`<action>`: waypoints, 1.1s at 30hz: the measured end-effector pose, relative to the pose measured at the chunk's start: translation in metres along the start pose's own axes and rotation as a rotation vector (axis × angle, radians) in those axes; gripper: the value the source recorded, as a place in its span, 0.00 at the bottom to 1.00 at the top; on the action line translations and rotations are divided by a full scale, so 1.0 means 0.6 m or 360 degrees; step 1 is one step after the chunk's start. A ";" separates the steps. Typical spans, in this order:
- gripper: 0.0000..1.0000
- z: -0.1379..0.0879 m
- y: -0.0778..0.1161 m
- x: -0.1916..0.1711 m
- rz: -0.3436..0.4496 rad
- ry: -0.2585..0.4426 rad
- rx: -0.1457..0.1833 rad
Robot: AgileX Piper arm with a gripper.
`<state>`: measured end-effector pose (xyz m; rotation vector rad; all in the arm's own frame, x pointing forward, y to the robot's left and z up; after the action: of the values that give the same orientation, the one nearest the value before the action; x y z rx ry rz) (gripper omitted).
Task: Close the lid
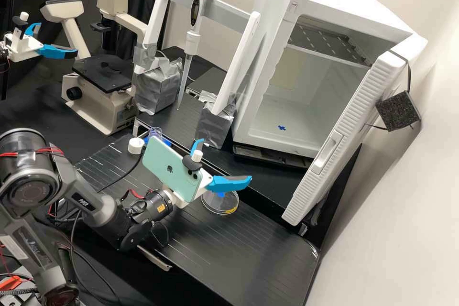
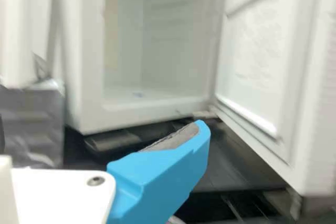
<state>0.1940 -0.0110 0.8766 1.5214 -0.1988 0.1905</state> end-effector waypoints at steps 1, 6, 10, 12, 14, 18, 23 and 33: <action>1.00 0.006 0.002 -0.003 0.0002 -0.0022 -0.0003; 1.00 0.035 0.002 -0.012 -0.0005 -0.0151 0.0001; 1.00 0.052 0.001 -0.014 -0.0027 -0.0217 0.0005; 1.00 0.057 0.000 -0.017 -0.0038 -0.0240 0.0005; 1.00 0.060 -0.003 -0.021 -0.0049 -0.0259 0.0012; 1.00 0.066 -0.008 -0.024 -0.0082 -0.0282 0.0021; 1.00 0.074 -0.013 -0.024 -0.0118 -0.0297 0.0027; 1.00 0.078 -0.013 -0.022 -0.0084 -0.0250 0.0047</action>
<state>0.1825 -0.0583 0.8678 1.5702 -0.2815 0.0322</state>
